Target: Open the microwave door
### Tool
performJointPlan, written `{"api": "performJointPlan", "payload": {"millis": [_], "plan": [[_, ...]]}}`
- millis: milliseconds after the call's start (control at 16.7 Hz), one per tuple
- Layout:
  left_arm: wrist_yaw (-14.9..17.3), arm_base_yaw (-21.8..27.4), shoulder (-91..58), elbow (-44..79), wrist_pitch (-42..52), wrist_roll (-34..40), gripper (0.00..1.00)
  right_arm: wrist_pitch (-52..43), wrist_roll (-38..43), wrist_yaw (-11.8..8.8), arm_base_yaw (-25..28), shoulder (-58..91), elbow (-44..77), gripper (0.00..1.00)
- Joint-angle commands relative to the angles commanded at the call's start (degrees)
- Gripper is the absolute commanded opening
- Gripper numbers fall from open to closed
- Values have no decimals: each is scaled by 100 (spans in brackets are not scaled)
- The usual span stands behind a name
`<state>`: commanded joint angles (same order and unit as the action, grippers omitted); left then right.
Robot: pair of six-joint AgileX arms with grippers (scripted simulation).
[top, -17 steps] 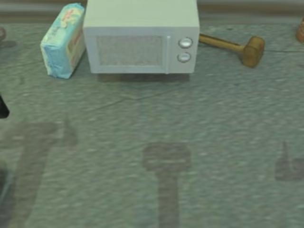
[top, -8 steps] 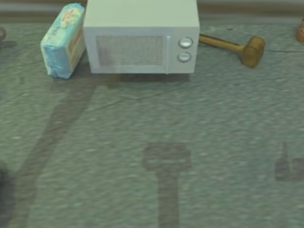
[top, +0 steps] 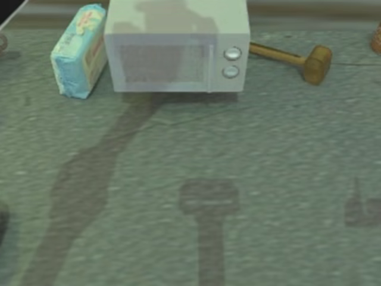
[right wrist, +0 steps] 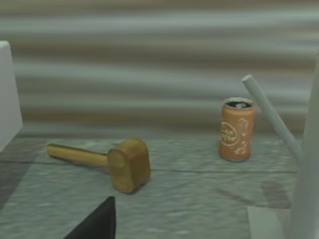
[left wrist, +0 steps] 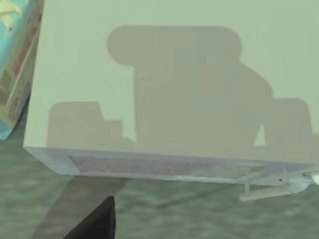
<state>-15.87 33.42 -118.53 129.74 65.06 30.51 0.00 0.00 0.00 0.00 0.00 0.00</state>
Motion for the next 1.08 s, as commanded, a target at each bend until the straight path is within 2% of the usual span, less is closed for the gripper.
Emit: {"api": "performJointPlan", "payload": {"millis": [240, 420, 900, 1080], "plan": [[-182, 389, -1443, 1485, 814, 337, 100, 0, 0, 0, 0, 0, 0, 100], [-256, 551, -2055, 2102, 1160, 477, 100, 0, 0, 0, 0, 0, 0, 100], [-261, 551, -2192, 2195, 1198, 493, 100, 0, 0, 0, 0, 0, 0, 100], [-230, 490, -2299, 1989, 842, 412, 100, 0, 0, 0, 0, 0, 0, 100]]}}
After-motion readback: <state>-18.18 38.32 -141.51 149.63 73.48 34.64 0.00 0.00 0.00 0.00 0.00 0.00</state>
